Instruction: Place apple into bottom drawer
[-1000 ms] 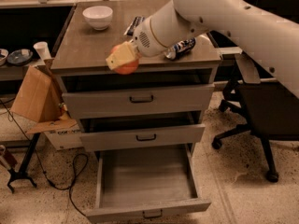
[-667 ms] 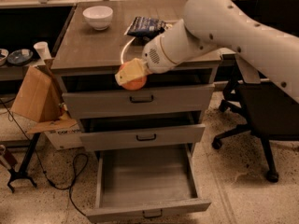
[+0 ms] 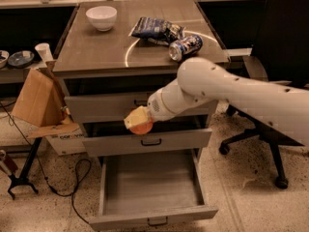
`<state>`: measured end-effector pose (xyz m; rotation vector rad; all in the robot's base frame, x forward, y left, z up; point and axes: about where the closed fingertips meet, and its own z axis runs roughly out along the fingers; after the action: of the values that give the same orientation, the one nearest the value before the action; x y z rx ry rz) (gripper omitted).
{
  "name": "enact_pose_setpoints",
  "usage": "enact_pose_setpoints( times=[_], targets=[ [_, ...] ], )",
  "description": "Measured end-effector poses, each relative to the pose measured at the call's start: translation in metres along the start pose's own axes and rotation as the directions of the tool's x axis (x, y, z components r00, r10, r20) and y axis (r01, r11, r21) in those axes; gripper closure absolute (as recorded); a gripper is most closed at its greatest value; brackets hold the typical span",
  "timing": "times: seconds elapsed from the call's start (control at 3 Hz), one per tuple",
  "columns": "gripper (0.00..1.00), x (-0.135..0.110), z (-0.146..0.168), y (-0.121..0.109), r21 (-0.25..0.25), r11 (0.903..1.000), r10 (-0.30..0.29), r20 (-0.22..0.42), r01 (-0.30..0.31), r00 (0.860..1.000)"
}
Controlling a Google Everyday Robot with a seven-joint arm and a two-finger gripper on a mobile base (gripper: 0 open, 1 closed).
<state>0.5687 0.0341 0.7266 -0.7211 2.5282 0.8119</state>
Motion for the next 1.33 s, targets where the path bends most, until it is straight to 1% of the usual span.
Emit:
enact_pose_setpoints(
  times=[0.33, 0.67, 1.0, 1.33],
  targets=[
    [1.00, 0.052, 0.077, -0.014, 0.038, 0.9885, 0.147, -0.026, -0.146, 0.989],
    [1.00, 0.052, 0.077, -0.013, 0.037, 0.9888, 0.146, -0.029, -0.145, 0.989],
    [1.00, 0.051, 0.097, -0.024, 0.011, 0.9868, 0.162, -0.046, -0.162, 0.986],
    [1.00, 0.068, 0.134, -0.048, -0.007, 0.9747, 0.222, -0.095, -0.223, 0.970]
  ],
)
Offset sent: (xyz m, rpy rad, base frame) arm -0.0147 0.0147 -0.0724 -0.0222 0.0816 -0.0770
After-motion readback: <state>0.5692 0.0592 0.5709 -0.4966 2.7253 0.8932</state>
